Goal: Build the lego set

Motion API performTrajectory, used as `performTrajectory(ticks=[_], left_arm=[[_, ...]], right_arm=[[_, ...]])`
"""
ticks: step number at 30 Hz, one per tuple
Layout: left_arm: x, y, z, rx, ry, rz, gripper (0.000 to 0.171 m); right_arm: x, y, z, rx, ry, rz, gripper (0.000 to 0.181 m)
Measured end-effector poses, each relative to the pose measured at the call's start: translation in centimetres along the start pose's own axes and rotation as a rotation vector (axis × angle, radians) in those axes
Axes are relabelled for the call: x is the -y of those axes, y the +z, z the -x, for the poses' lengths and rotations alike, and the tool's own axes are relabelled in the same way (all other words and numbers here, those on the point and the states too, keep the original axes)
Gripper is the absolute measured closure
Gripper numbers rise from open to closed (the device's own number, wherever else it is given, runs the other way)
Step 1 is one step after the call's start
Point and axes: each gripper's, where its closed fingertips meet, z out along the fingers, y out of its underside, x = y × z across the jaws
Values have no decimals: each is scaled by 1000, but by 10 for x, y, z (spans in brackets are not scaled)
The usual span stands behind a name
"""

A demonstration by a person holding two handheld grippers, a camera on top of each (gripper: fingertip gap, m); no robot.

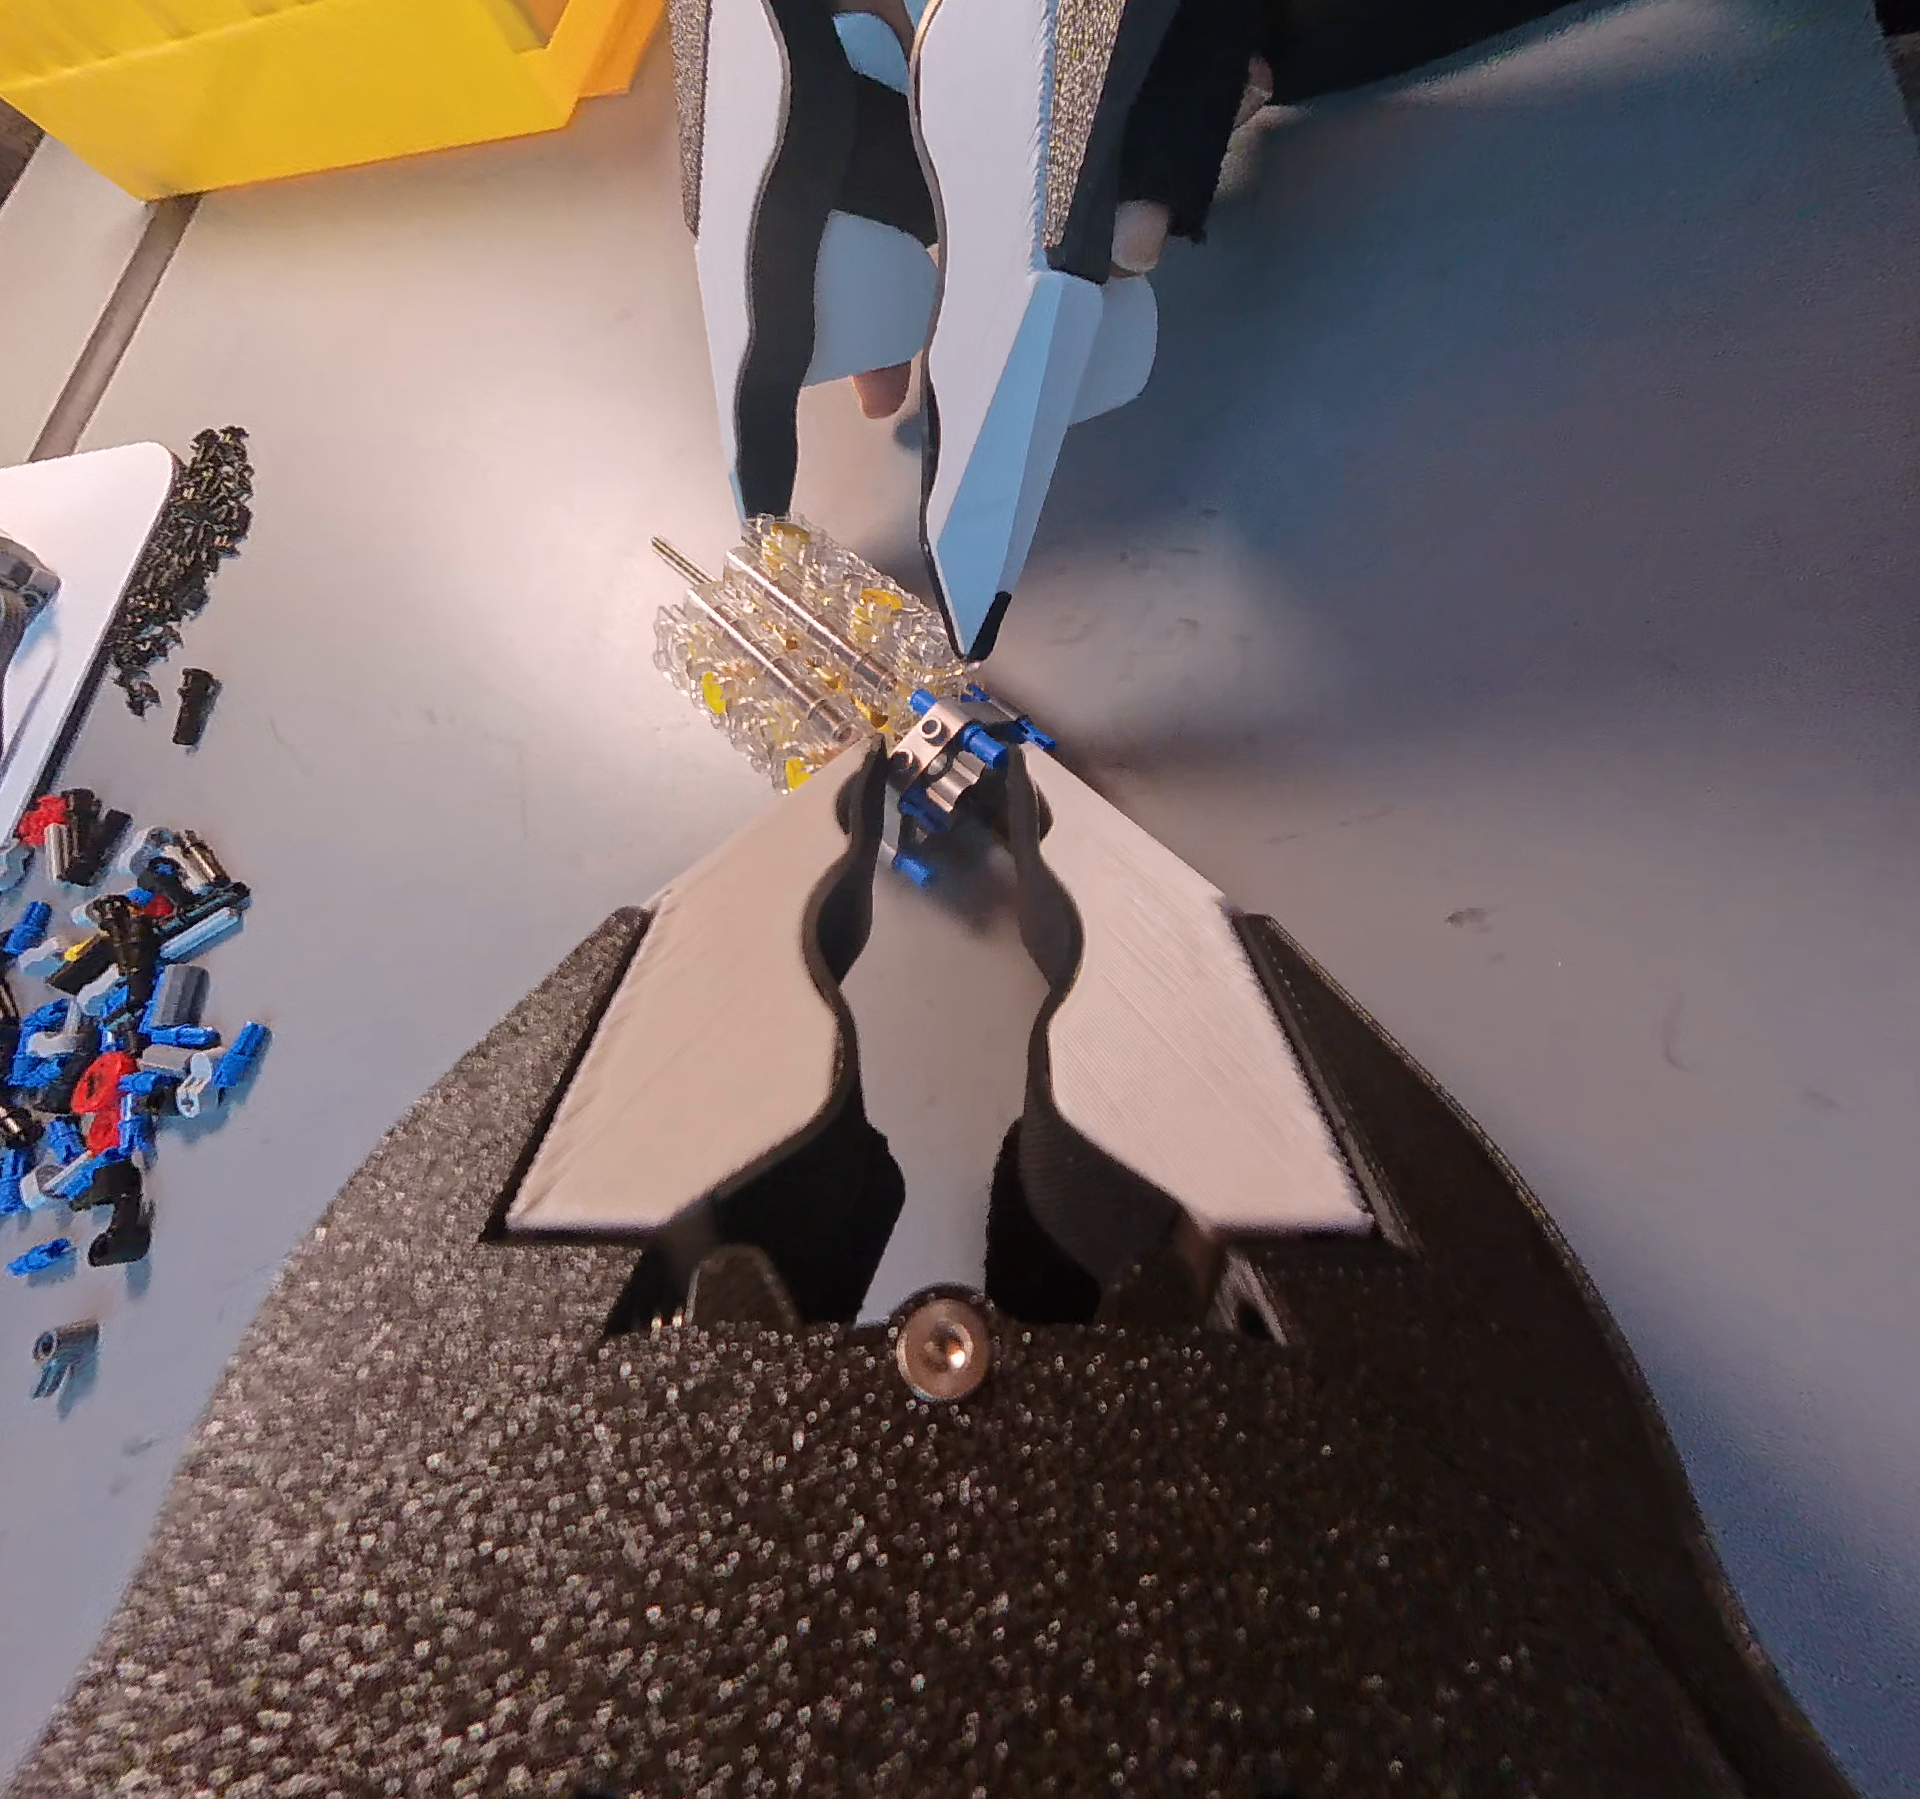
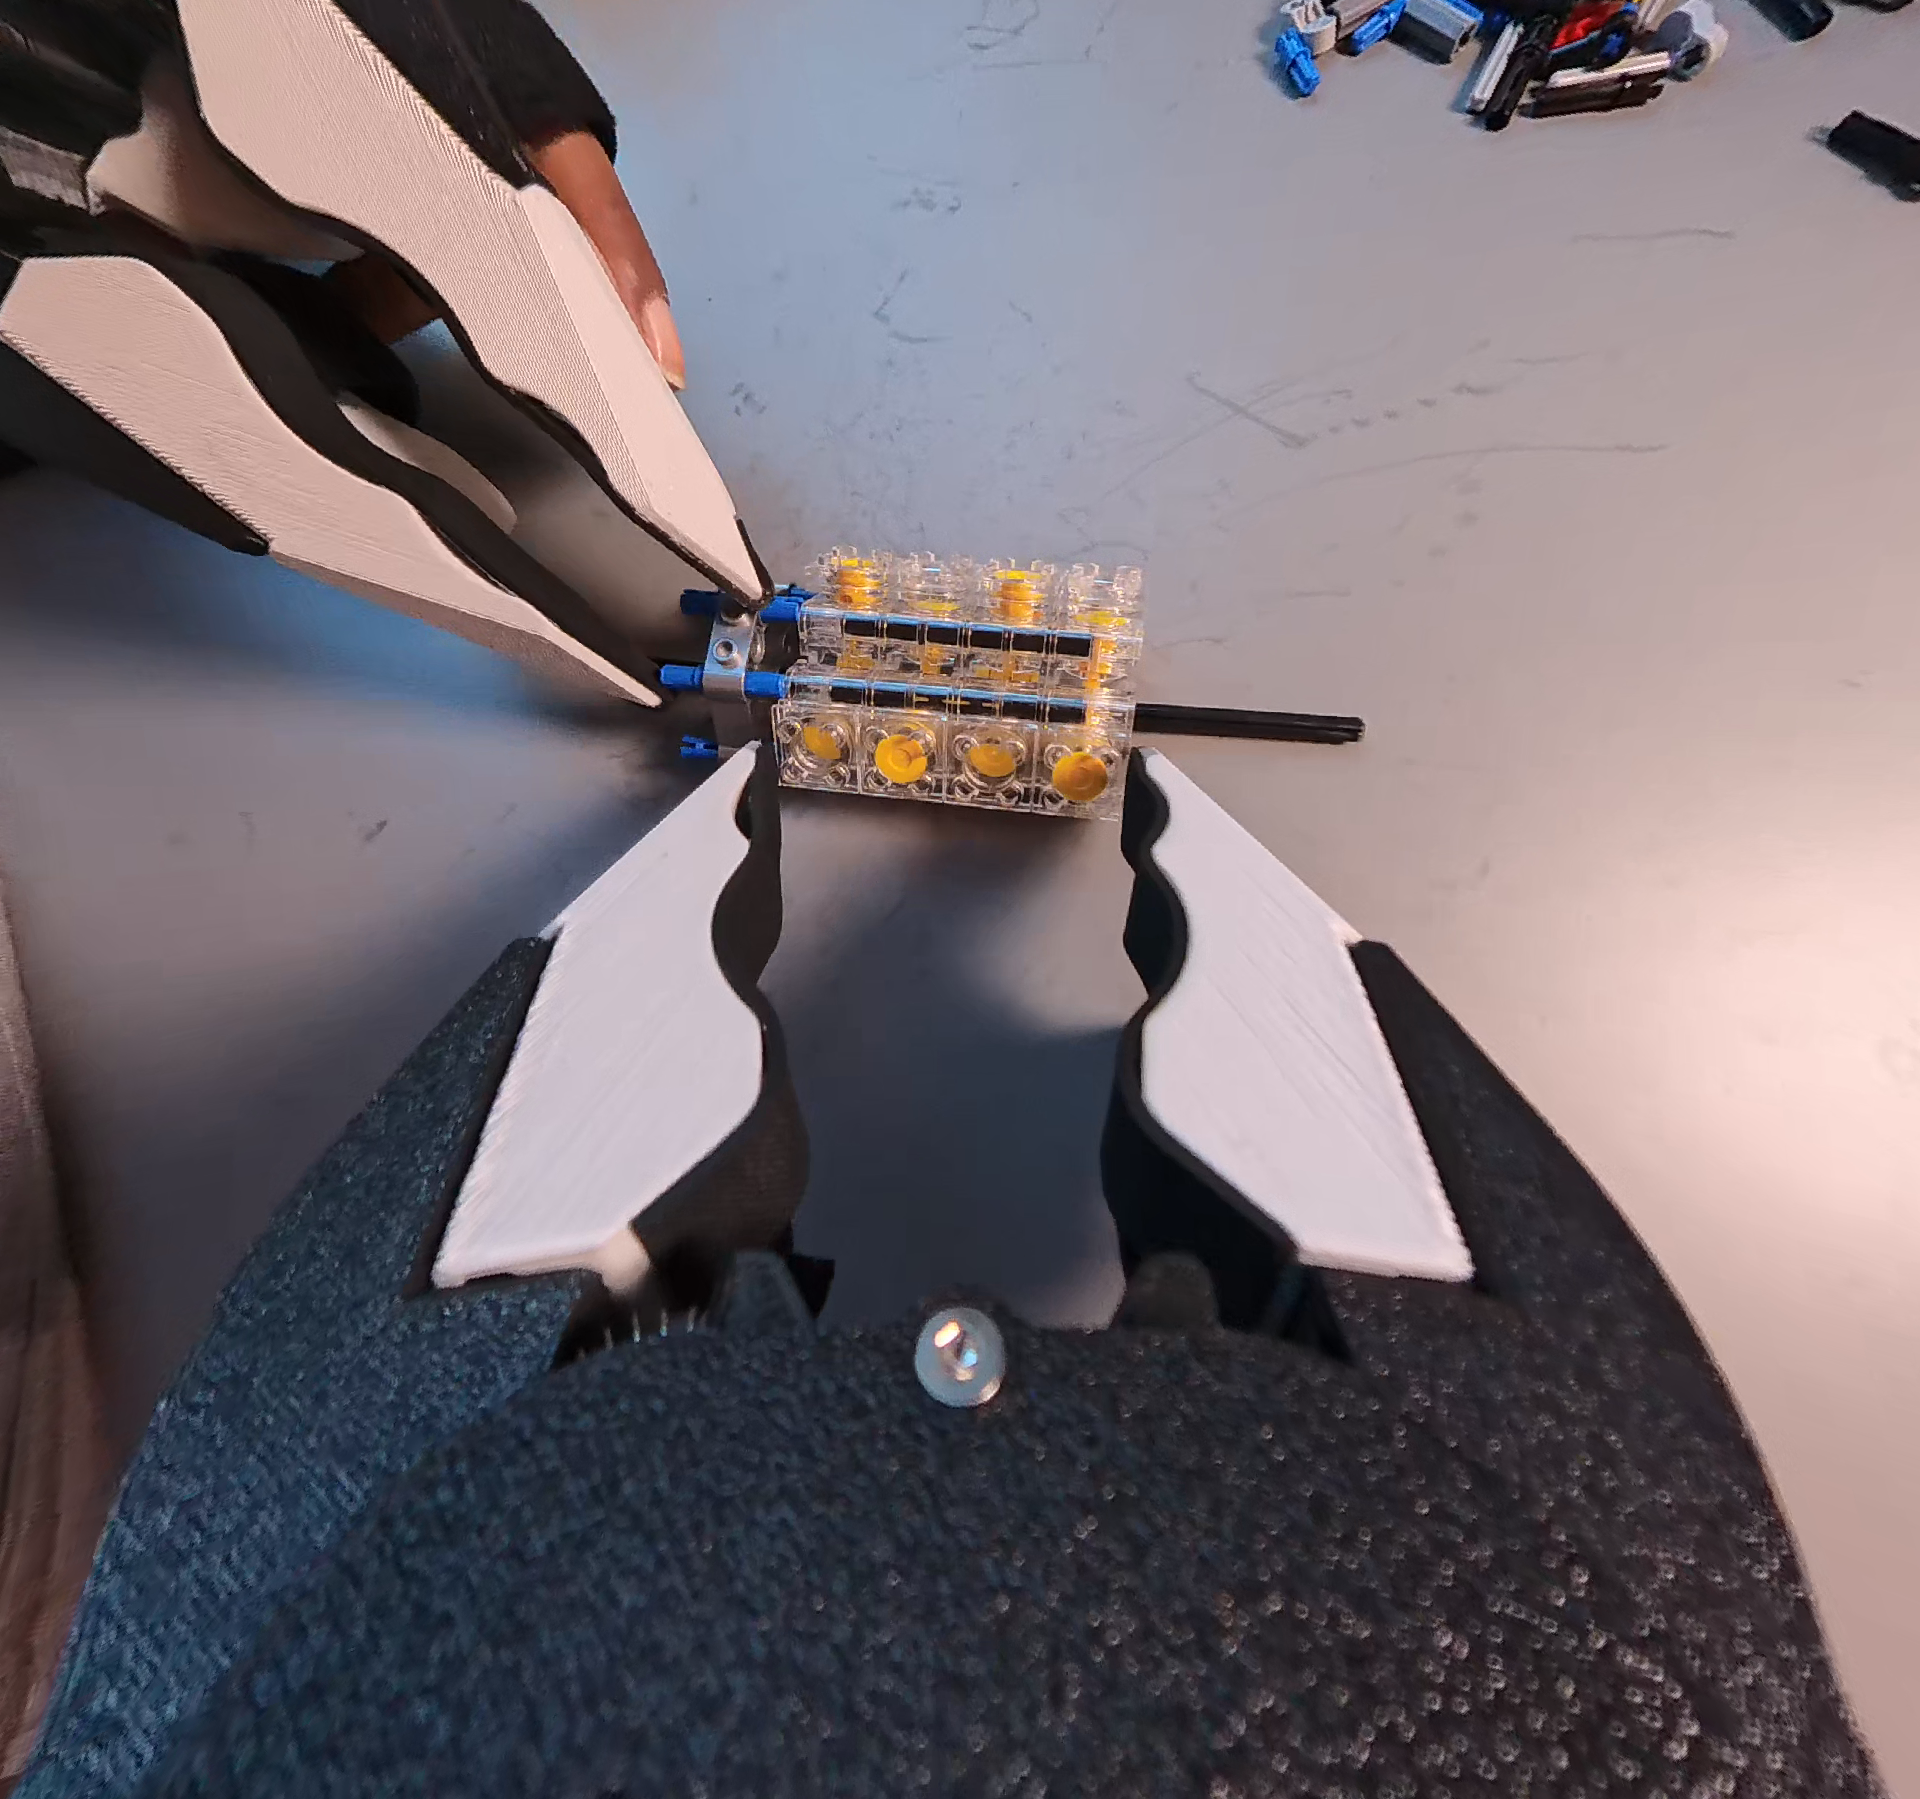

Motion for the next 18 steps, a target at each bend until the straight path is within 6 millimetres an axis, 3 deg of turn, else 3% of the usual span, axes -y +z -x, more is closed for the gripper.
performTrajectory(ticks=[8,11,18], left_arm=[[0,0,1,2,-13,5,150],[-3,1,5,32,3,21,165],[1,-7,10,42,-13,-13,161]], right_arm=[[2,0,-2,44,24,-3,119],[3,-1,-2,72,61,0,148],[1,-1,-4,39,35,48,128]])
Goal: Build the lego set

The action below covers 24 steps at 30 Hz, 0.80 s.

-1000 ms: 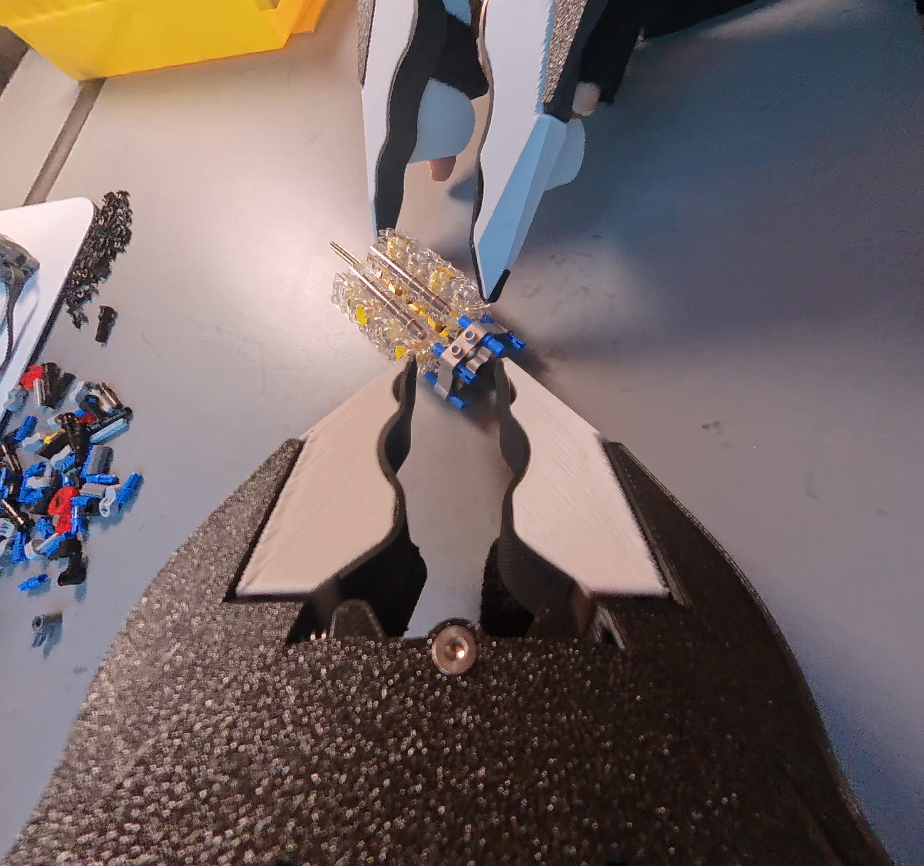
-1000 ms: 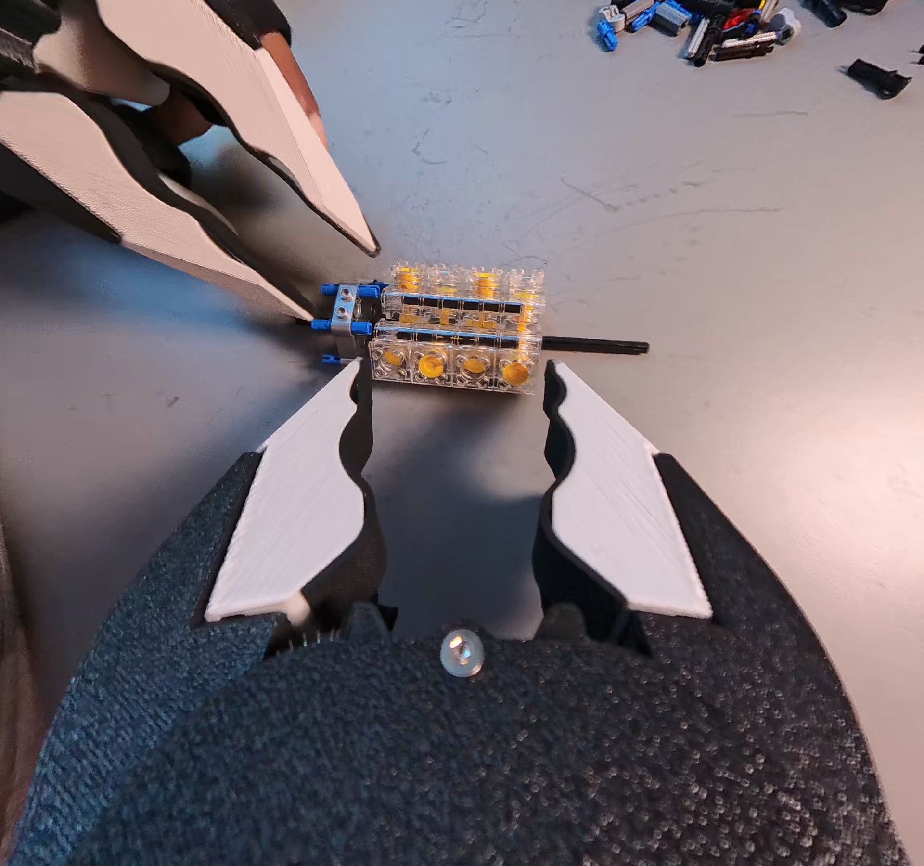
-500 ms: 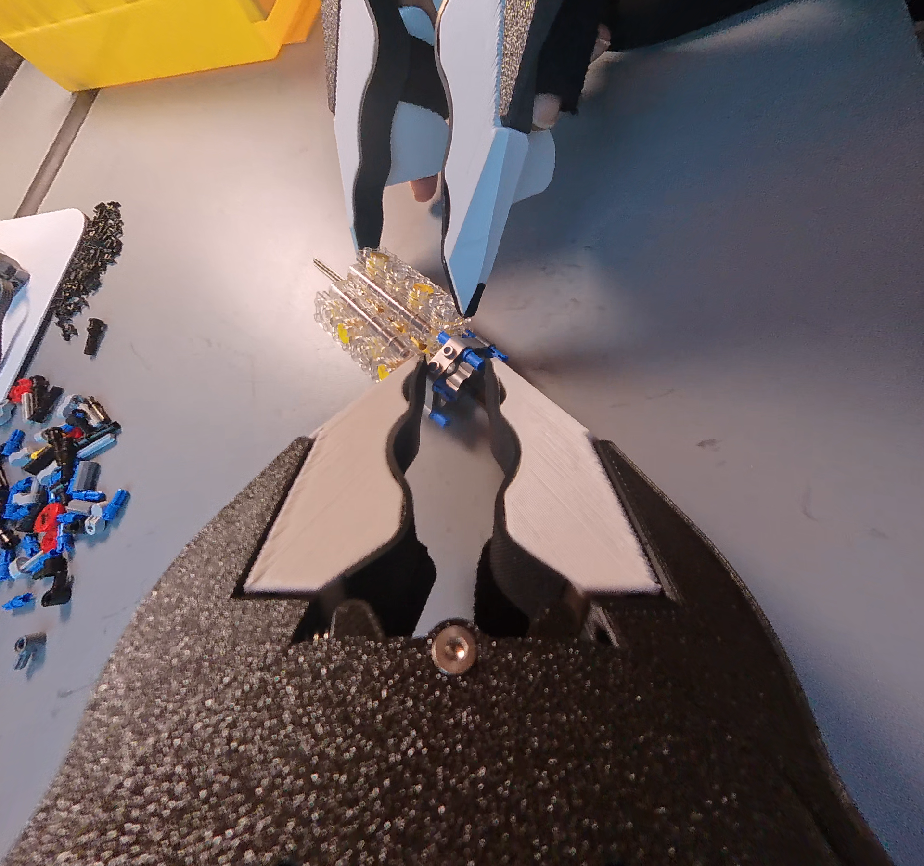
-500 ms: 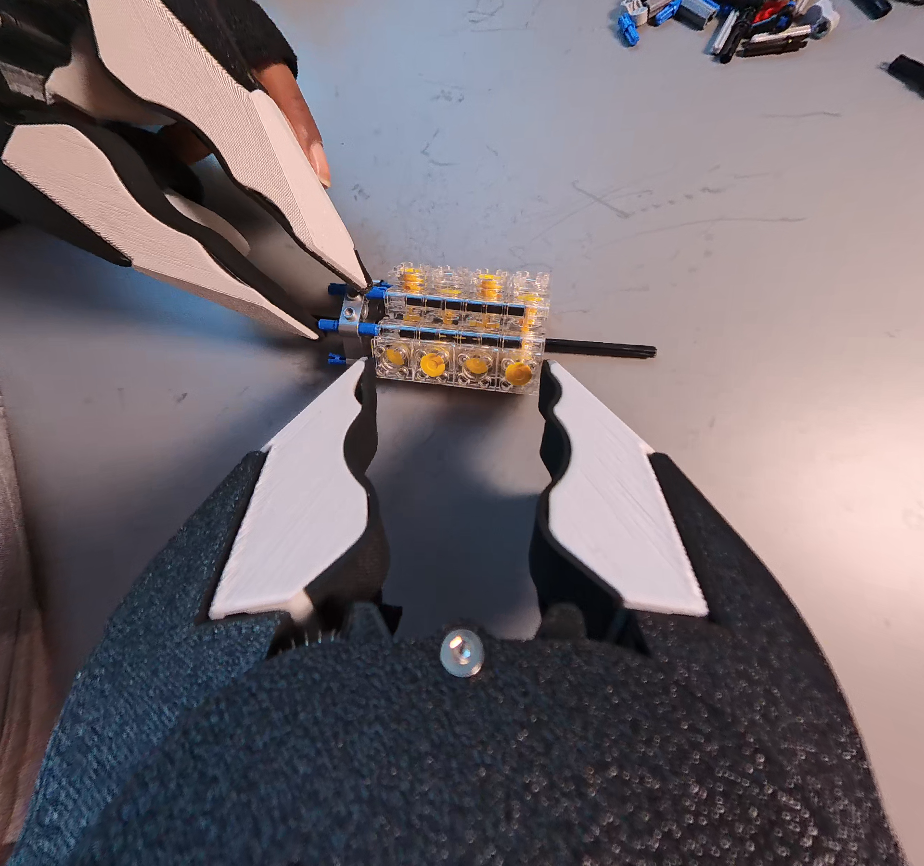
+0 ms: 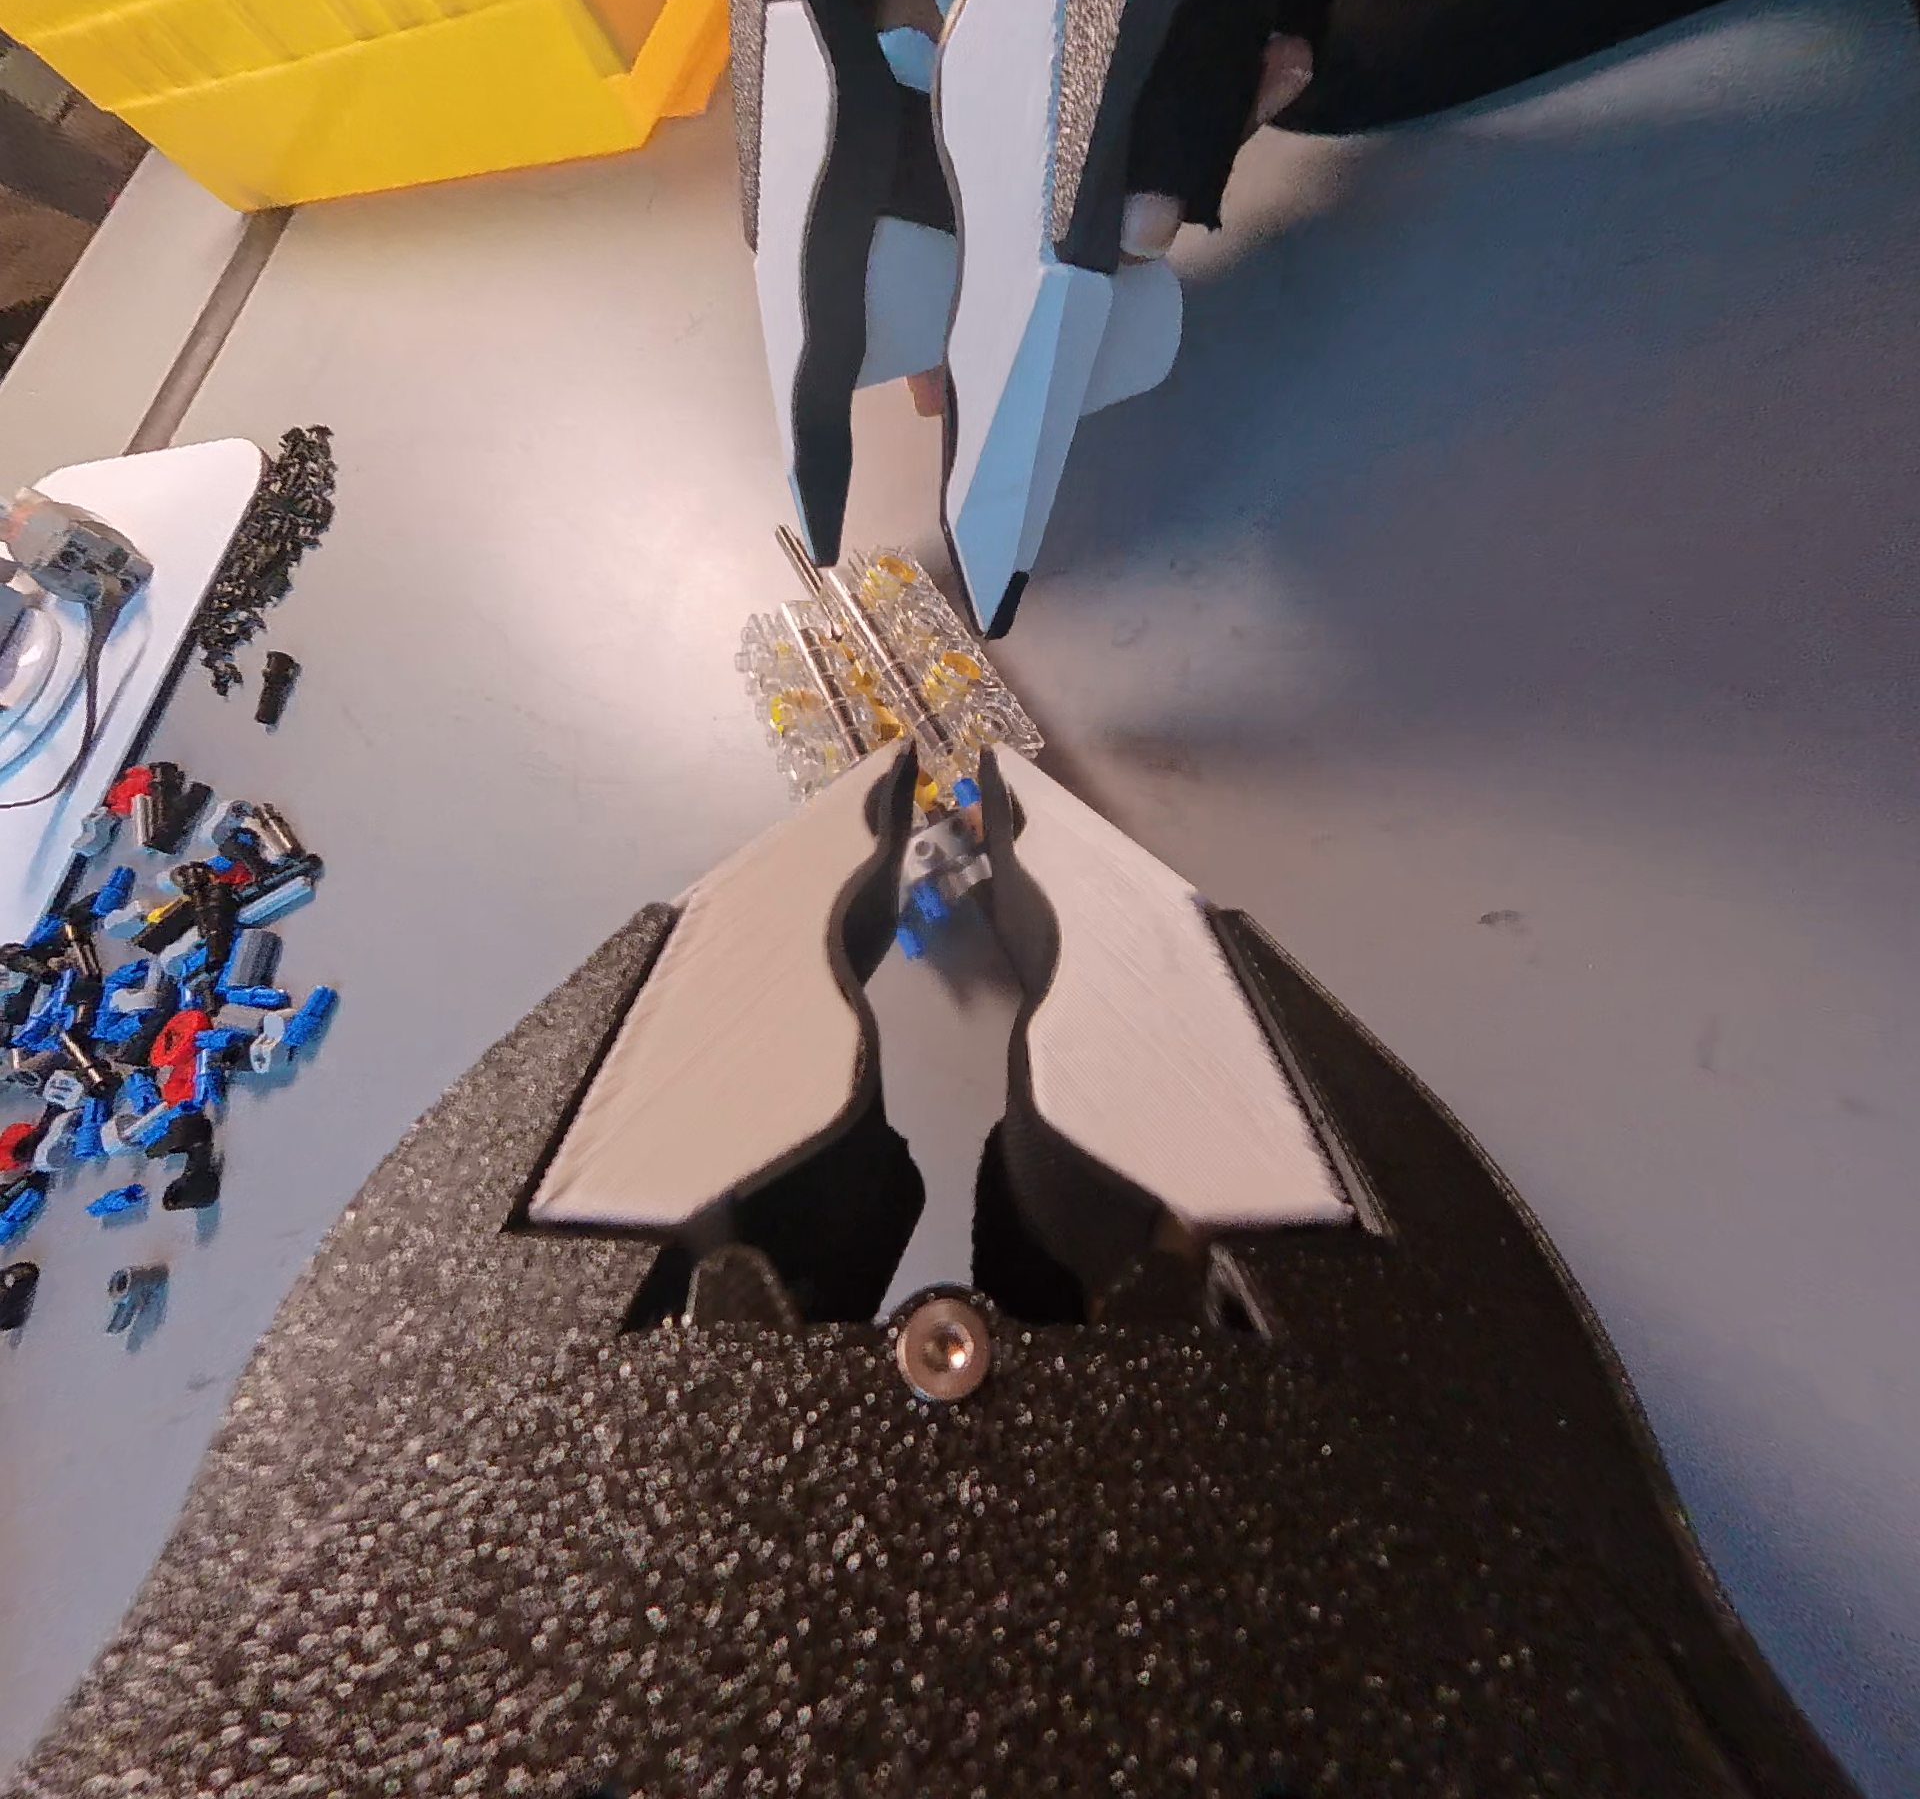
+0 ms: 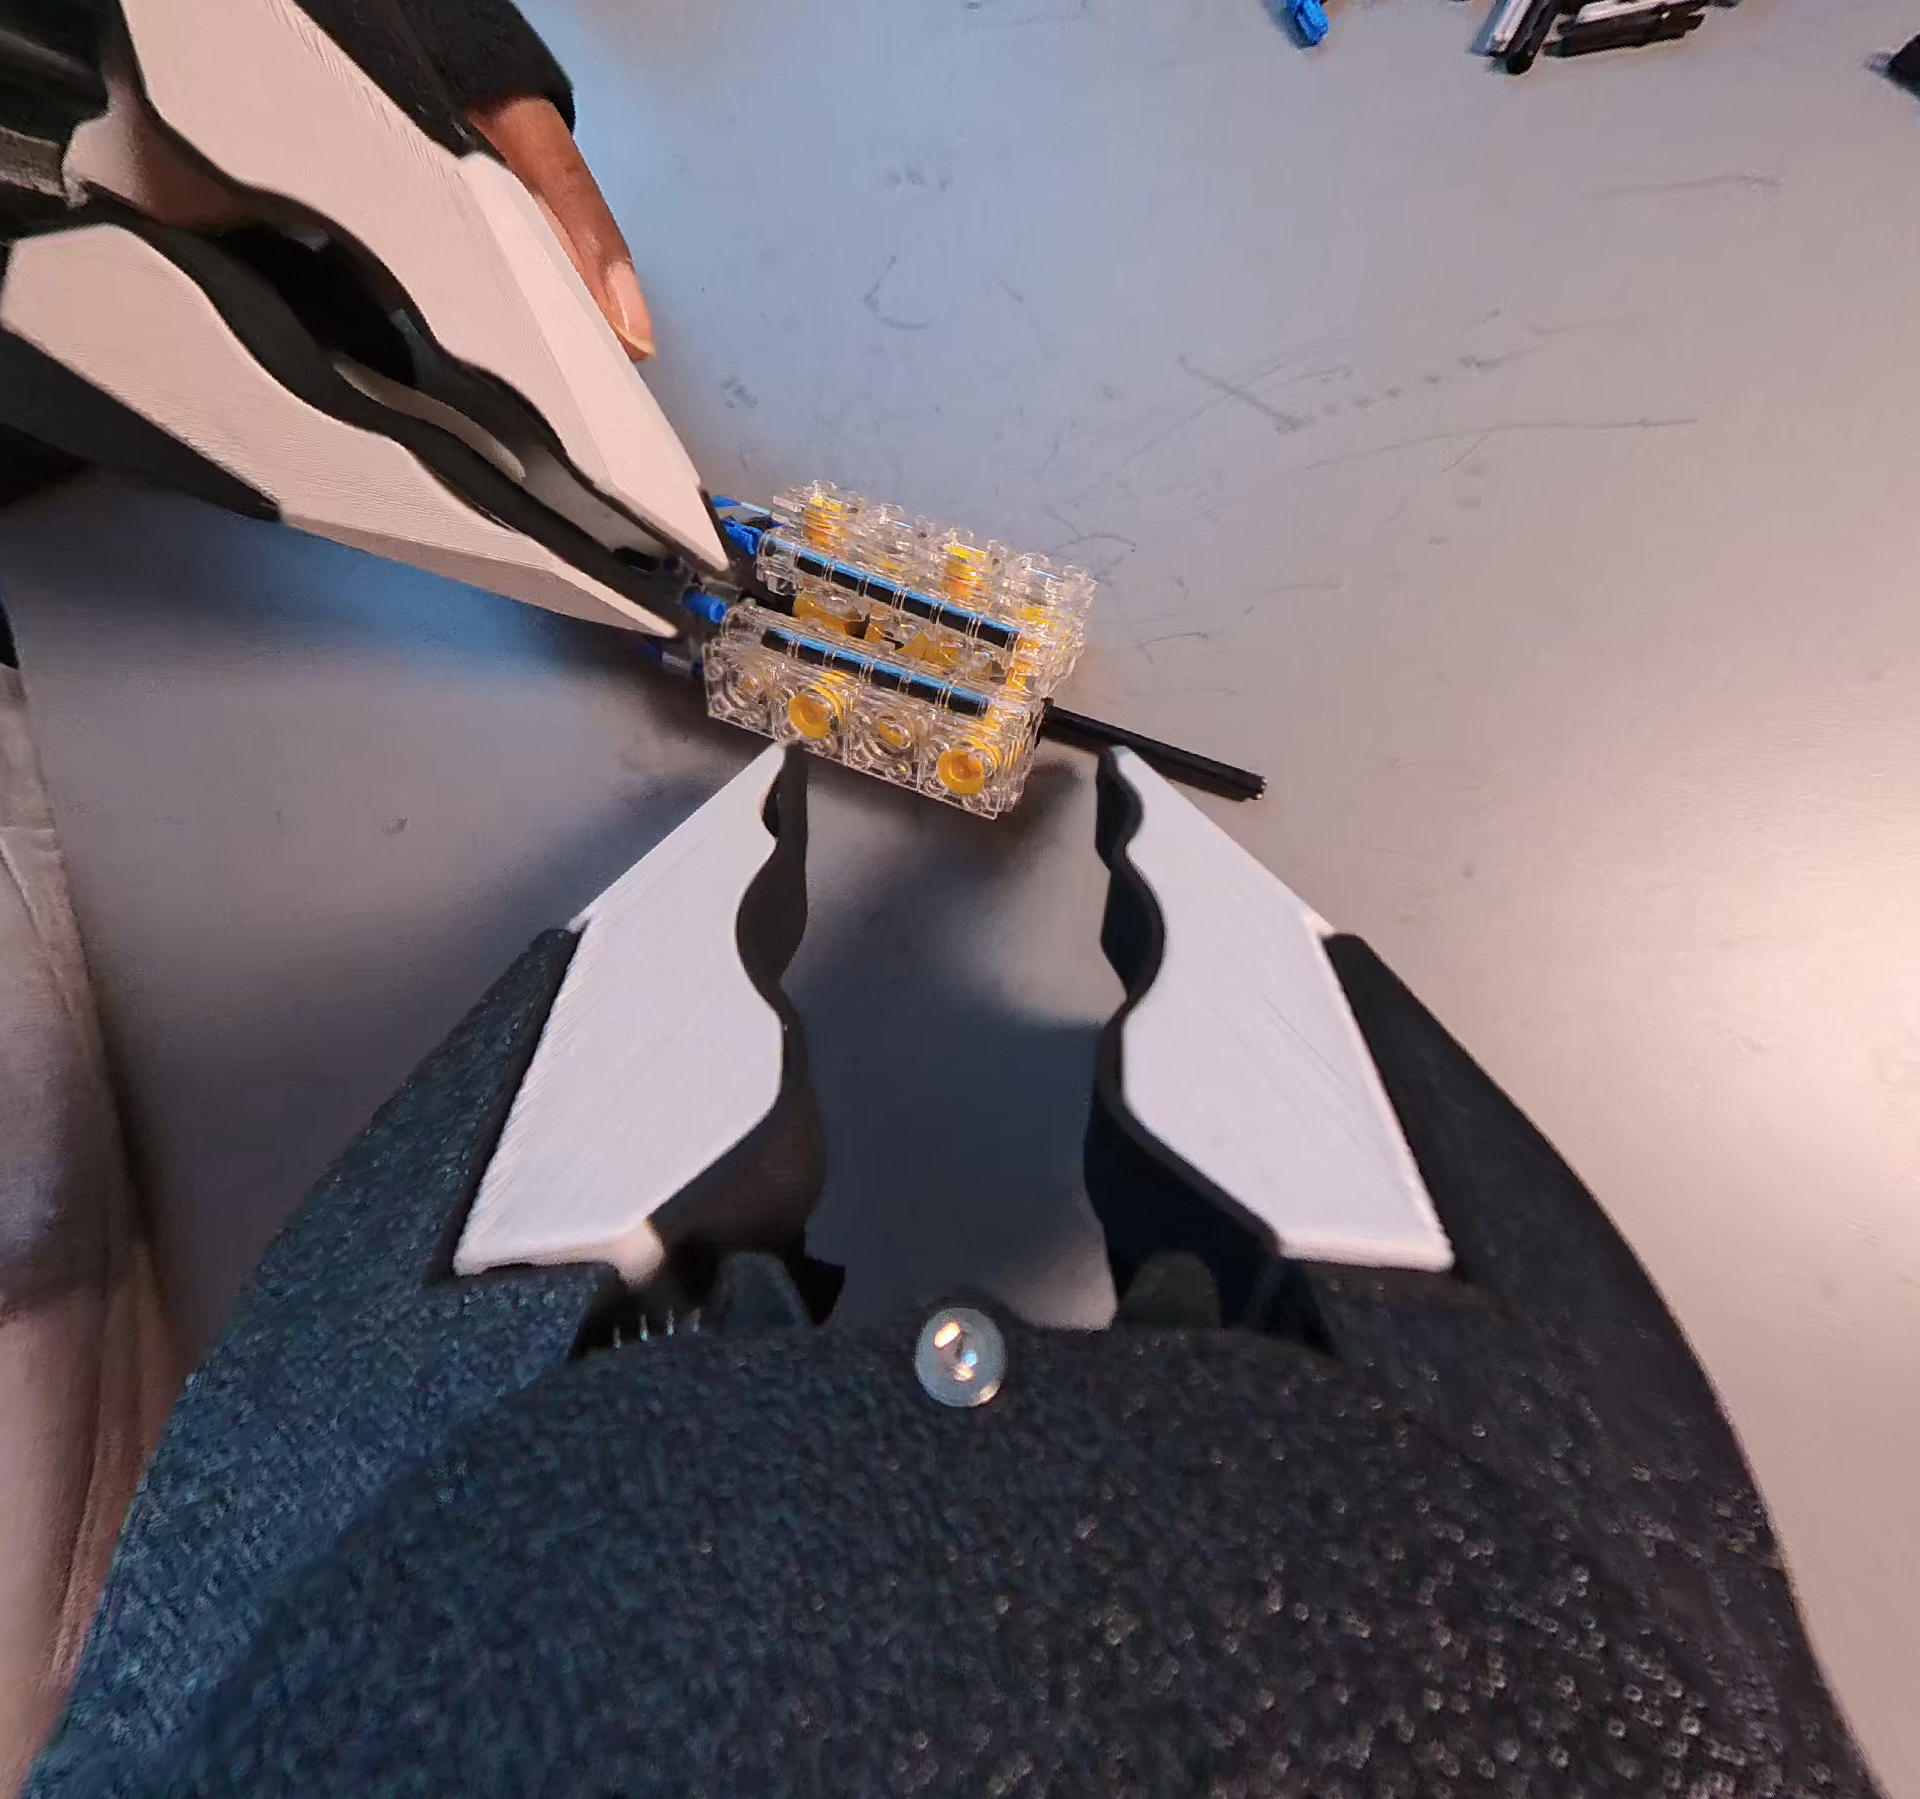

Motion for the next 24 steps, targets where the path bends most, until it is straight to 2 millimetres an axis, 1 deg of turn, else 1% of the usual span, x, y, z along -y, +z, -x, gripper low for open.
performTrajectory(ticks=[2,3,5,6,8,10,12,14,16,20,24], left_arm=[[2,-6,4,0,-4,-16,157],[1,-8,5,-6,-2,-15,153],[-2,-13,8,-18,-1,-7,153],[-5,-15,9,-30,3,2,154],[-8,-20,7,-58,20,13,165],[-9,-25,2,-92,30,28,169],[-14,-26,-5,-124,24,72,169],[-22,-24,-11,-146,-7,122,169],[-25,-19,-15,-144,-43,144,169],[-25,-9,-15,-124,-126,152,167],[-24,-7,-12,-112,-208,139,170]], right_arm=[[0,-2,1,-32,14,4,118],[0,-3,3,-50,28,5,111],[1,-2,8,-113,52,4,102],[1,-1,11,-154,58,4,99],[1,4,16,-216,72,-3,97],[1,10,18,-253,87,-19,98],[0,13,14,-290,85,-20,103],[2,14,14,-282,90,-35,112],[2,15,14,-272,86,-28,114],[3,17,14,-256,98,-27,115],[3,16,13,-246,118,-34,115]])
